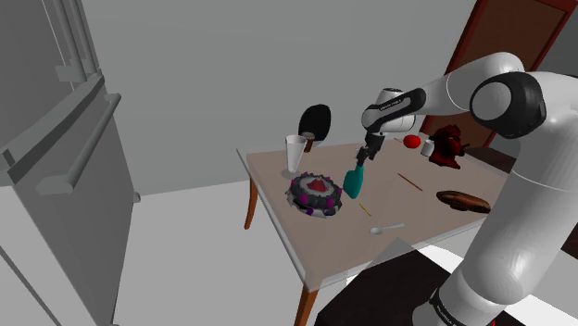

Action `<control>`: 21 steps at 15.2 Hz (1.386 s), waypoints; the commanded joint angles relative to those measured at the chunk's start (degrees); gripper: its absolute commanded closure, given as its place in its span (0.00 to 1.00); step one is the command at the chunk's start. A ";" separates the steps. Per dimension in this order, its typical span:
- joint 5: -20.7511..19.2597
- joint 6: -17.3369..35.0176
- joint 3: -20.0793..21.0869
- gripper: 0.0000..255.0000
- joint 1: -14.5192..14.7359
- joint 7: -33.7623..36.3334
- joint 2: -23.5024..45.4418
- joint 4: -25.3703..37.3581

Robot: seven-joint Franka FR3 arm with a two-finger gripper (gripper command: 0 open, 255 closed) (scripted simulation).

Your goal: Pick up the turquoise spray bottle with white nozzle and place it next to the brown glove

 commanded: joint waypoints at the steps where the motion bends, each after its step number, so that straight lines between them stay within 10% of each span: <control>1: 0.00 0.00 0.00 1.00 0.00 0.00 0.00 0.00; 21: -2.02 -7.94 -0.24 1.00 0.42 1.16 -3.98 4.27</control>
